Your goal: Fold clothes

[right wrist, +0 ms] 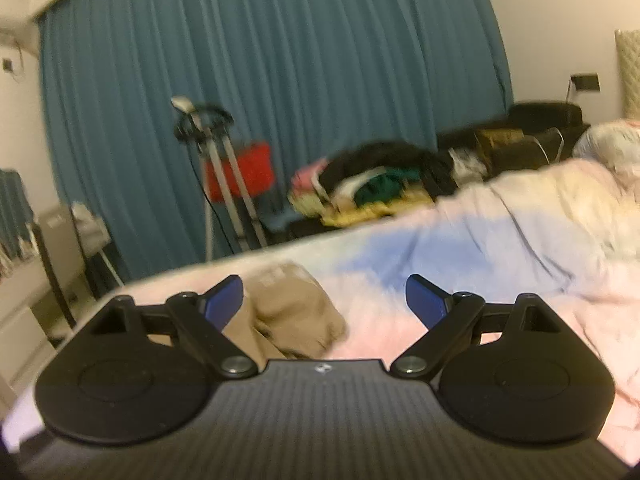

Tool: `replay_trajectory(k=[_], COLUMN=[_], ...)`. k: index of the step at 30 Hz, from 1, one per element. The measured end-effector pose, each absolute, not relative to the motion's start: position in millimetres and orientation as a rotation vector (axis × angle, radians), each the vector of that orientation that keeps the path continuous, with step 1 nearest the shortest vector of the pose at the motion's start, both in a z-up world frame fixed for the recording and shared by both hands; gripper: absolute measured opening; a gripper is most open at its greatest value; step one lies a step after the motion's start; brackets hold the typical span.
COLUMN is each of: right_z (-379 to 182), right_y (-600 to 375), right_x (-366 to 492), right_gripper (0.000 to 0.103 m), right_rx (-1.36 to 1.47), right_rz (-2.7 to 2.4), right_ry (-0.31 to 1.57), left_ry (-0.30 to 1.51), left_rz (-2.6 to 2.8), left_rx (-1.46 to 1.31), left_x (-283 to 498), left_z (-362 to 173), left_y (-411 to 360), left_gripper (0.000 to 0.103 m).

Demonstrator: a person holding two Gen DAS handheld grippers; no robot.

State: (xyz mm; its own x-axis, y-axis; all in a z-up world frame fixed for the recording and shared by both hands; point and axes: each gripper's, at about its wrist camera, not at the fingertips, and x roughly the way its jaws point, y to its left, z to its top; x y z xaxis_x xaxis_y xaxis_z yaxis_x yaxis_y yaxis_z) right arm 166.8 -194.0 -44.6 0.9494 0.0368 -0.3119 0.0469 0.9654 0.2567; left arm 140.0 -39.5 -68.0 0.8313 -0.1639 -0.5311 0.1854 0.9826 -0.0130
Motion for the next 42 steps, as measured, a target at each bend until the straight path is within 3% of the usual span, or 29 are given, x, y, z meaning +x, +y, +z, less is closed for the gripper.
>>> replay_trajectory(k=[5,10,13,14,15,28,33,42], right_z=[-78.1,-105.9,-119.1,-121.8,-124.1,-111.7,-103.5,-126.1], right_y=[-209.2,-206.4,-201.1,-199.9,-198.6,-126.9,-100.0,-34.2], right_x=[190.7,216.9,231.6,235.8,238.5,192.6,150.6,105.5], right_gripper=[0.090,0.090,0.090,0.090,0.090,0.090,0.090,0.090], right_rx=[0.274,0.233,0.226,0.233,0.240,0.041,-0.060,-0.291], right_rz=[-0.020,-0.029,-0.027,-0.023,-0.021,0.165,0.259,0.459], right_ry=[0.373,0.390,0.414,0.422,0.426,0.299,0.314,0.389], left_ry=[0.603,0.628,0.614,0.604,0.595,0.428,0.417,0.473], left_rz=[-0.190,-0.109,-0.055,-0.050,-0.046,-0.101,-0.110,-0.040], left_rx=[0.103,0.158,0.099,0.076,0.052,-0.183,-0.258,-0.404], left_x=[202.9,245.9,247.3,242.9,238.6,104.6,56.9,61.5], left_z=[-112.2,-137.6,-131.1,-127.2,-123.3,-19.5,-13.7,-28.2], left_y=[-73.5,-88.2,-76.9,-70.3,-63.6,52.6,84.9,132.5], left_gripper=[0.100,0.082,0.043,0.023,0.018,0.013,0.013,0.014])
